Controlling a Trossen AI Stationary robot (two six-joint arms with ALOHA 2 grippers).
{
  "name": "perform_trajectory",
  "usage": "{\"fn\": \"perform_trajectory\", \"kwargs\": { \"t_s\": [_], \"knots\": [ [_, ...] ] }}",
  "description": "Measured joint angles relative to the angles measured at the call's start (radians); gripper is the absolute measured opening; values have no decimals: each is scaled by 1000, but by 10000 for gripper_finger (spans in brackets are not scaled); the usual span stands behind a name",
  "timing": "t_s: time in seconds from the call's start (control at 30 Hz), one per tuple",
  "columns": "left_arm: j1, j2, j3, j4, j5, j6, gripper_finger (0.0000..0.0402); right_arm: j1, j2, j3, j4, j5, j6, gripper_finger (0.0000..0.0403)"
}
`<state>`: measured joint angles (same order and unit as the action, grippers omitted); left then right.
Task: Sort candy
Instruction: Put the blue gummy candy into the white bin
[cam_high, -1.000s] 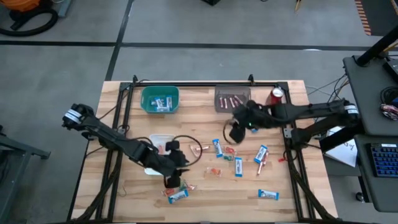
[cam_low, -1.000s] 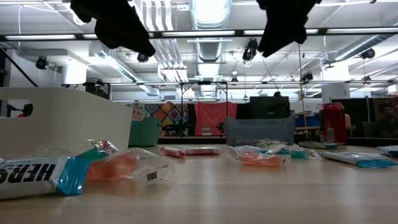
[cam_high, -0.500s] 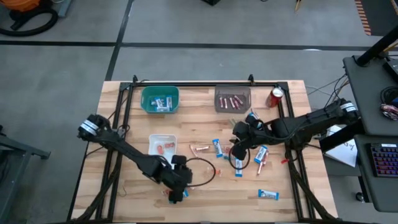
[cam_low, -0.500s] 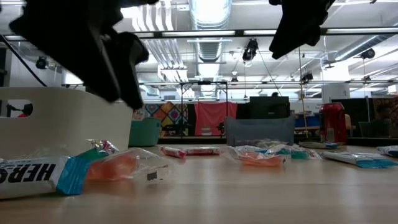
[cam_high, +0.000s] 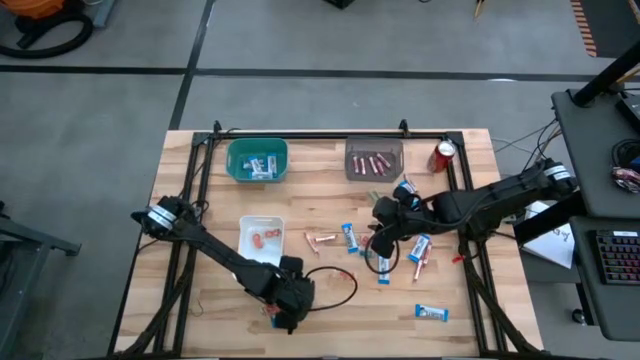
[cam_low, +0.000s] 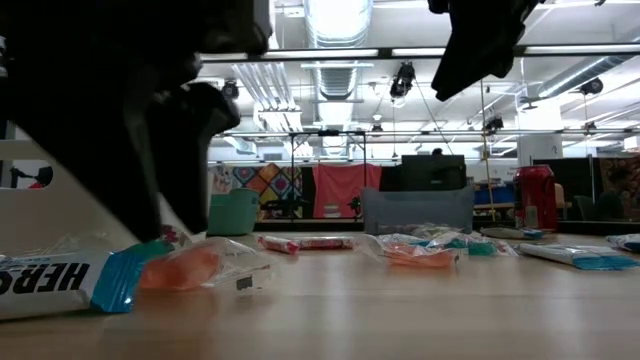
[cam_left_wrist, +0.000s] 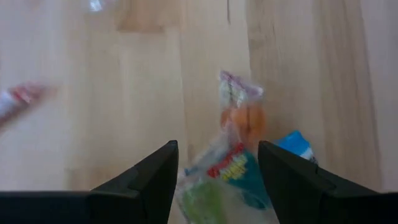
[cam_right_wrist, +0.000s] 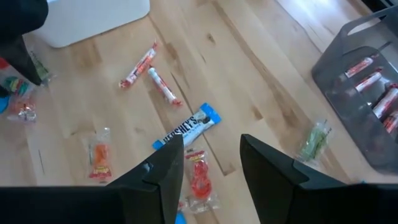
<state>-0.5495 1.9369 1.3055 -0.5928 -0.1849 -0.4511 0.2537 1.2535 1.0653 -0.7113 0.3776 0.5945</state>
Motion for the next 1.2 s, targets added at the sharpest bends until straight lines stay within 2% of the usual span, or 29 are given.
{"fn": "perform_trajectory", "kwargs": {
  "t_s": [0.33, 0.87, 1.07, 1.2],
  "knots": [
    [0, 0, -12, 36, 20, -24, 191, 4, 14, 0, 7, -2, 0, 148],
    [0, -1, -16, 41, 18, 25, 7, 26, 13, 0, 14, -3, 25, 148],
    [0, -6, 15, 31, 11, 69, 4, 26, 13, 0, 13, -3, 26, 148],
    [0, -26, 59, -55, -16, 103, 1, 26, 13, 0, 13, -3, 24, 148]
  ]
}}
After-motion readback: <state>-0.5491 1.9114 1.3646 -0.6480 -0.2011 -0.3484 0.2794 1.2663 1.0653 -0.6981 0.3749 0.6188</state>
